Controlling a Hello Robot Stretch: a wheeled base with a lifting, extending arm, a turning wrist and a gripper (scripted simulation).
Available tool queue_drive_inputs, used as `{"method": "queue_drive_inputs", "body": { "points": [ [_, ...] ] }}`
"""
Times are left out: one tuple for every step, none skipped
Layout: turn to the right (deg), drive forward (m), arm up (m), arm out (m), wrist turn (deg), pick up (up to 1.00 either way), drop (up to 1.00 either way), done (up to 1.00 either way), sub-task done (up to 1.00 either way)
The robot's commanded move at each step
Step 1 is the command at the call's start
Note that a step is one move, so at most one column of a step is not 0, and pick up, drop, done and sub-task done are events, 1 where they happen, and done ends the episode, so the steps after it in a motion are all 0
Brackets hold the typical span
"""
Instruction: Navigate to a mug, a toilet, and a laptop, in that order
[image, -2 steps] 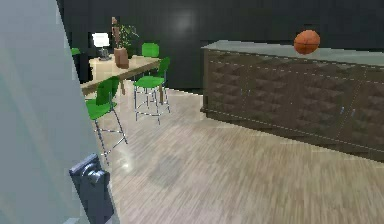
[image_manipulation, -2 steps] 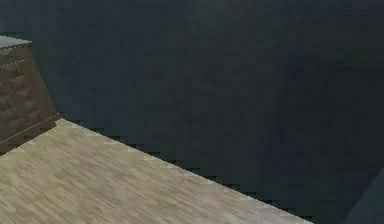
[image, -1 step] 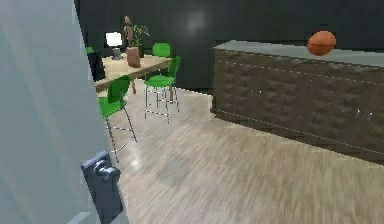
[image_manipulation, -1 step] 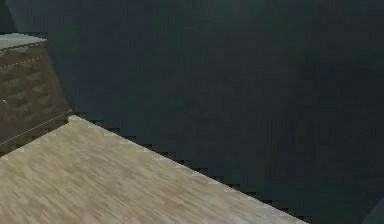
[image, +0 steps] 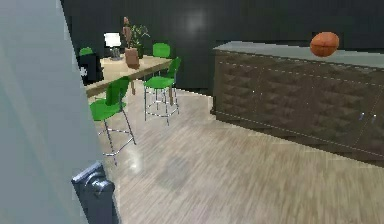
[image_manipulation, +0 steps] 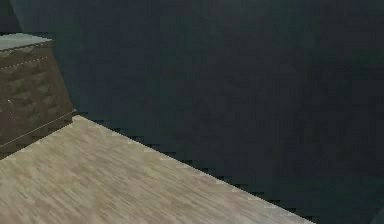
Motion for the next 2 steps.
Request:
{"method": "queue_drive_inputs", "body": {
  "points": [
    [42.0, 0.00, 0.00, 0.00, 0.0, 0.00, 0.00, 0.00, 0.00],
    [0.0, 0.60, 0.00, 0.00, 0.0, 0.00, 0.00, 0.00, 0.00]
  ]
}}
